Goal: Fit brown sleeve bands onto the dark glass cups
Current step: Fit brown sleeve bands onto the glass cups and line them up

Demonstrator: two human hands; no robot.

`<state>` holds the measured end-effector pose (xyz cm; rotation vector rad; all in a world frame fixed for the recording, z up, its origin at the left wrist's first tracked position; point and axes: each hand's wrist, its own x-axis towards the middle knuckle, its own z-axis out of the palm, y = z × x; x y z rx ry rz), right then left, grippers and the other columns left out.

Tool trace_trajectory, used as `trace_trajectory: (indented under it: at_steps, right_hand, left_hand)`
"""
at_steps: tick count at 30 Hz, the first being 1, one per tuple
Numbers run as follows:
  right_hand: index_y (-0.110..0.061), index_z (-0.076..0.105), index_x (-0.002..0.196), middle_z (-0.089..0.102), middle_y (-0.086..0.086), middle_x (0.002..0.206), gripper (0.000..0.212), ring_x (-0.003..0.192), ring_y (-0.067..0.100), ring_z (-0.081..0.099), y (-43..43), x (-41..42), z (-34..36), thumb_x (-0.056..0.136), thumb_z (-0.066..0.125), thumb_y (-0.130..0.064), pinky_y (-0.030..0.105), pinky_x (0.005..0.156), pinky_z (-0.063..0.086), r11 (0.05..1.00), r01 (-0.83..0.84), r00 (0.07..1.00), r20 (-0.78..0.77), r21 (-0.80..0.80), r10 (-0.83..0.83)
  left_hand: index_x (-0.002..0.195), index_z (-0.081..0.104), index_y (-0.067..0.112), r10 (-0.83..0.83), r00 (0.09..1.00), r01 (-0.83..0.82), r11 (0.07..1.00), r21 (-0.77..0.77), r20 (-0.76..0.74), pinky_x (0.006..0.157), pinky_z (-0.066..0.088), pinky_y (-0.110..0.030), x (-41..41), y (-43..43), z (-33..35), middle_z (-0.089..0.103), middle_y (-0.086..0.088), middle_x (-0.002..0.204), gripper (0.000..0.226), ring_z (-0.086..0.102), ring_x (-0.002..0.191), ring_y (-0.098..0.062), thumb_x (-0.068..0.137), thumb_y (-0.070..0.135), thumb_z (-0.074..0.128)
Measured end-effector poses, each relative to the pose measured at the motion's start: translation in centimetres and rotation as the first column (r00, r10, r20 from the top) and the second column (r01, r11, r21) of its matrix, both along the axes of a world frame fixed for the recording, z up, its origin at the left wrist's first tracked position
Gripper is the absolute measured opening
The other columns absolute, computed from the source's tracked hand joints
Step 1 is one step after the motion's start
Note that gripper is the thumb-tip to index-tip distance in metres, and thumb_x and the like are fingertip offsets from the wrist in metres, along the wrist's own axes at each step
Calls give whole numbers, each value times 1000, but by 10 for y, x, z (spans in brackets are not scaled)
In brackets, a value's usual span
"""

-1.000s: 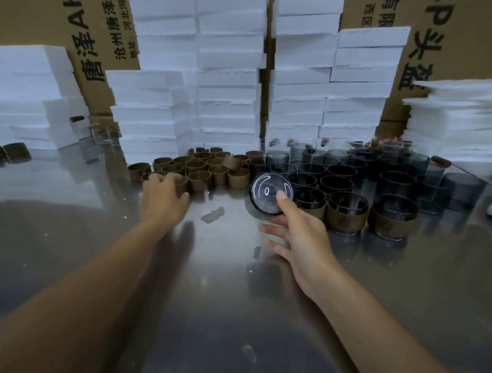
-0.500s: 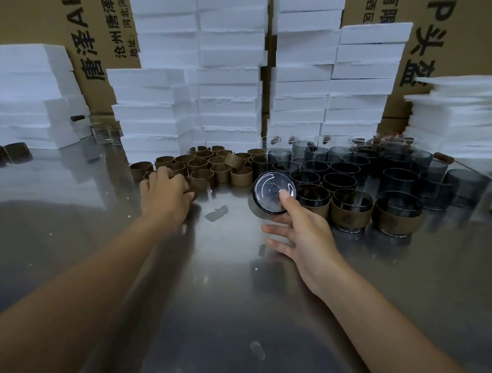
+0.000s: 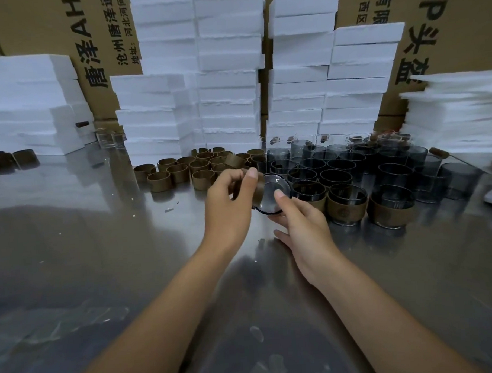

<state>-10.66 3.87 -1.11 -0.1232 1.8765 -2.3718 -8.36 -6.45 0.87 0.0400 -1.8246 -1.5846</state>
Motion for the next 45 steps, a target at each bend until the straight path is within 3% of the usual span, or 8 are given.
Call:
trace_trajectory:
  at_steps: [3, 7, 14, 18, 29, 35, 41, 45]
  right_hand:
    - [-6, 61, 114, 61, 4, 92, 41, 85, 16, 56, 1, -1, 1, 90, 62, -39, 44, 91, 51, 999, 20, 1000, 17, -33, -20]
    - [-5, 59, 121, 66, 12, 116, 43, 105, 20, 64, 3, -2, 4, 91, 61, -36, 36, 91, 53, 994, 22, 997, 78, -109, -13]
    - [-4, 67, 101, 65, 15, 96, 27, 85, 20, 66, 9, -1, 9, 93, 60, -28, 34, 77, 58, 920, -44, 987, 125, -389, 100]
    - [-15, 61, 123, 67, 6, 97, 35, 76, 11, 69, 10, 1, 9, 93, 57, -33, 35, 79, 57, 874, -172, 971, 71, -454, 228]
    - [-21, 73, 103, 67, 9, 107, 60, 105, 19, 66, 11, 7, 12, 59, 67, -62, 35, 81, 58, 885, -243, 950, 87, -397, 300]
    - [-23, 72, 96, 61, 14, 114, 59, 119, 27, 58, 10, 8, 11, 47, 76, -55, 36, 83, 55, 882, -289, 941, 59, -372, 333]
    - [-23, 70, 93, 72, -4, 80, 49, 65, 8, 68, 10, 5, 12, 49, 76, -45, 28, 66, 56, 870, -244, 950, 76, -430, 304]
    - [-21, 70, 89, 73, -2, 76, 41, 79, 15, 68, 9, 4, 11, 53, 75, -40, 27, 64, 56, 854, -226, 951, 83, -470, 297]
  left_hand:
    - [93, 61, 35, -87, 996, 90, 986, -143, 22, 101, 45, -38, 4, -1, -4, 66, 6, 108, 15, 58, 109, -10, 98, 27, 49]
    - [106, 48, 47, -192, 980, 199, 958, -205, 55, 109, 33, -22, 6, -2, -5, 42, 12, 142, 36, 38, 130, 1, 94, 14, 57]
    - [124, 48, 22, -222, 971, 206, 964, -169, -84, 94, 44, -15, 8, -1, -9, 58, 10, 123, 53, 54, 116, 1, 81, 3, 72]
    - [121, 50, 30, -191, 979, 185, 979, -91, -65, 97, 47, -21, 10, 1, -7, 63, 13, 116, 57, 59, 110, -1, 75, 11, 79]
    - [122, 52, 28, -206, 974, 186, 966, -179, -96, 94, 49, -25, 12, 7, -11, 63, 5, 115, 62, 60, 109, -9, 67, 18, 79]
    - [124, 51, 26, -216, 972, 196, 961, -195, -88, 94, 49, -26, 11, 6, -13, 63, 6, 114, 59, 61, 108, -7, 75, 8, 79]
    - [127, 51, 32, -342, 939, 338, 938, -76, -43, 85, 43, -8, 13, 3, -7, 67, 27, 105, 31, 59, 106, 7, 97, 26, 48]
    - [125, 53, 40, -401, 916, 402, 915, 26, -8, 88, 46, -10, 10, 1, -7, 69, 23, 108, 35, 60, 107, 6, 94, 24, 54]
